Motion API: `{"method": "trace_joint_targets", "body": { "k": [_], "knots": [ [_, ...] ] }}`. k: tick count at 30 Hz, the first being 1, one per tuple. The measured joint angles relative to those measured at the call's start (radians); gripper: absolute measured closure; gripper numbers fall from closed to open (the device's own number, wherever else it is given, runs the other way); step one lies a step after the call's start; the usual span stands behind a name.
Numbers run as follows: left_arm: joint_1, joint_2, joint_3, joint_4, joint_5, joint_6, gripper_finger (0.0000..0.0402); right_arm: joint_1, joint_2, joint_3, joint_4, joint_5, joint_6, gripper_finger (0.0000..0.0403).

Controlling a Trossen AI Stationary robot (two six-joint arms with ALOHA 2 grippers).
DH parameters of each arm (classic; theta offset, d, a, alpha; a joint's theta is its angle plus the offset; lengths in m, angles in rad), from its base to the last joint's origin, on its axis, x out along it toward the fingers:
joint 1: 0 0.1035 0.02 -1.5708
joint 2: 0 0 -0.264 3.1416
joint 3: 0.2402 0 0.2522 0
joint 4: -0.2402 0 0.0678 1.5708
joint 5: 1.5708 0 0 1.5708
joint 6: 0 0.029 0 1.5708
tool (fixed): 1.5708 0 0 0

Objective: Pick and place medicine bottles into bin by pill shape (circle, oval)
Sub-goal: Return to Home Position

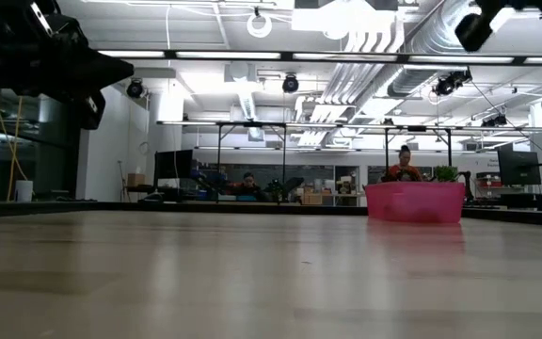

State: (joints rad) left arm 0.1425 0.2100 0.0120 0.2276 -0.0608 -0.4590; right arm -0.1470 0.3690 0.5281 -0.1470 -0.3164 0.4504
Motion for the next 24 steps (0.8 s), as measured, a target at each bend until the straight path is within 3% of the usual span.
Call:
{"method": "trace_joint_targets", "body": {
  "k": [5, 13, 16, 21, 24],
  "knots": [
    [0.0, 0.0, 0.0, 0.0, 0.0, -0.001, 0.0399, 0.042, -0.115, -0.237, 0.253, 0.101, -0.027, 0.0403],
    [0.0, 0.0, 0.0, -0.006, 0.0, -0.001, 0.0398, 0.08, -0.205, -0.482, 0.536, 0.129, -0.005, 0.0403],
    [0.0, -0.01, 0.0, -0.007, 0.0, -0.002, 0.0398, 0.09, -0.263, -0.519, 0.524, 0.146, -0.022, 0.0403],
    [0.0, -0.048, 0.001, -0.016, 0.001, -0.001, 0.0398, 0.091, -0.368, -0.518, 0.304, 0.148, -0.067, 0.0403],
    [0.0, -0.087, 0.002, -0.109, 0.001, -0.002, 0.0398, 0.091, -0.365, -0.518, 0.231, 0.14, -0.091, 0.0403]
  ]
}}
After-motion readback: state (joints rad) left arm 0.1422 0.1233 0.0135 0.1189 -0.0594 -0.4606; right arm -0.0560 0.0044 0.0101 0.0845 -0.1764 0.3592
